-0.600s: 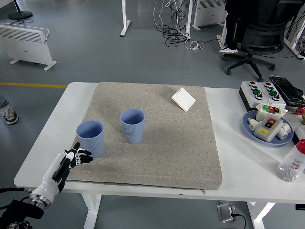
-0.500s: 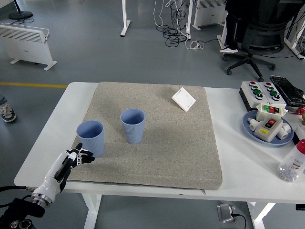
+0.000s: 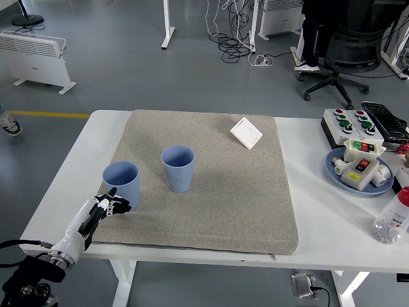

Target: Push cup pick cup insert cup

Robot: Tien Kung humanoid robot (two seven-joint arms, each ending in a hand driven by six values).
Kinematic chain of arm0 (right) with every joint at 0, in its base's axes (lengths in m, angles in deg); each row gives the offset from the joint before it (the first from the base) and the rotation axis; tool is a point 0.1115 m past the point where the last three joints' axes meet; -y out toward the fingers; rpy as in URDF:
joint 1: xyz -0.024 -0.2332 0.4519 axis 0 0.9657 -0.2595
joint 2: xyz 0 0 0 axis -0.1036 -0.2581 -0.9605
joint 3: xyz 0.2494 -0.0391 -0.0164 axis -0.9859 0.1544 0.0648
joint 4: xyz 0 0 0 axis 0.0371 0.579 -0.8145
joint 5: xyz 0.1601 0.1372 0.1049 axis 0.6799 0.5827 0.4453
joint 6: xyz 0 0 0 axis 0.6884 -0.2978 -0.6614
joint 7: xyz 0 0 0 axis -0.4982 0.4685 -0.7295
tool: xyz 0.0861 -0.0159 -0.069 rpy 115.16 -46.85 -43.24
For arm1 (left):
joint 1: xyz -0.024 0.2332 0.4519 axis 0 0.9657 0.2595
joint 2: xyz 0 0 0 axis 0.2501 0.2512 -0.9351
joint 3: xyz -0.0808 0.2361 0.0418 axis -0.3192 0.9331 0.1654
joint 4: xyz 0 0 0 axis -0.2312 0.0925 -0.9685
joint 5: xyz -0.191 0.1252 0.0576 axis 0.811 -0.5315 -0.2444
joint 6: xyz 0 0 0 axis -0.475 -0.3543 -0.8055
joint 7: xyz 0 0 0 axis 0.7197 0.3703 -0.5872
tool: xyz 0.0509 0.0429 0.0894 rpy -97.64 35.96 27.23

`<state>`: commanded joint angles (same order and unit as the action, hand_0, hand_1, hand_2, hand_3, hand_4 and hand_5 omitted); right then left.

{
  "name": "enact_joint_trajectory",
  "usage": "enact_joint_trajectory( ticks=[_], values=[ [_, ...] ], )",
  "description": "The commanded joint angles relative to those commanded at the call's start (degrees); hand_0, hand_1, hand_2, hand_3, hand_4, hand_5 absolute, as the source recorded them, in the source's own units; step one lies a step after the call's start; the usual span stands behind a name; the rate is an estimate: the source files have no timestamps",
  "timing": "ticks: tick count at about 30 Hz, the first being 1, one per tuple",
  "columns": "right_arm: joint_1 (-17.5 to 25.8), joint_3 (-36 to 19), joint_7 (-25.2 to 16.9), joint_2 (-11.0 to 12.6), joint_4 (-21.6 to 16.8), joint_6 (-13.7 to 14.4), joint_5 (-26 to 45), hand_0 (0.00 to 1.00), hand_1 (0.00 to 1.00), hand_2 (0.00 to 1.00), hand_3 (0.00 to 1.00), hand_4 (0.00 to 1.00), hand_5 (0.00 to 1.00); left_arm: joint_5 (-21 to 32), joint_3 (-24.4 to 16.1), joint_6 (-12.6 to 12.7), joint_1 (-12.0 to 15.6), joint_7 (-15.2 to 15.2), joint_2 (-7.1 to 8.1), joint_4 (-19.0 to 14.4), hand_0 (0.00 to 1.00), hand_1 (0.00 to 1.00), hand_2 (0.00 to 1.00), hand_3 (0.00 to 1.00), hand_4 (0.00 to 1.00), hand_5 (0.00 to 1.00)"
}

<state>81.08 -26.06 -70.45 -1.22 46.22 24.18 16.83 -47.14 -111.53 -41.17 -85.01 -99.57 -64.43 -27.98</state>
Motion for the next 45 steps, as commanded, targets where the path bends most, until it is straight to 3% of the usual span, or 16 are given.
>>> enact_joint_trajectory(
  ticks=[20,32,37,45],
  values=[
    [-0.2,0.8,0.2,-0.1,0.0,0.1,-0.1,0.757,0.636,0.665,0.559,0.081,0.488,0.8,1.6,0.8,-4.4,-2.1,0.13,5.7,0.721,0.593,0.523,0.492,0.62,0.998],
    [-0.5,1.4,0.2,0.0,0.0,0.1,0.0,0.757,0.636,0.665,0.559,0.081,0.487,4.3,2.9,1.4,-7.7,-4.1,0.1,9.6,0.727,0.593,0.519,0.49,0.62,0.998],
    [-0.6,1.6,0.3,0.1,0.0,0.1,-0.2,0.757,0.636,0.665,0.559,0.081,0.486,6.4,2.9,2.6,-9.9,-6.6,-1.35,12.7,0.708,0.576,0.508,0.483,0.615,0.998],
    [-0.6,1.8,0.3,0.2,0.0,0.1,-0.2,0.757,0.636,0.664,0.559,0.081,0.485,7.5,3.7,2.6,-12.7,-7.6,-2.94,17.1,0.699,0.57,0.501,0.476,0.612,0.998]
  ],
)
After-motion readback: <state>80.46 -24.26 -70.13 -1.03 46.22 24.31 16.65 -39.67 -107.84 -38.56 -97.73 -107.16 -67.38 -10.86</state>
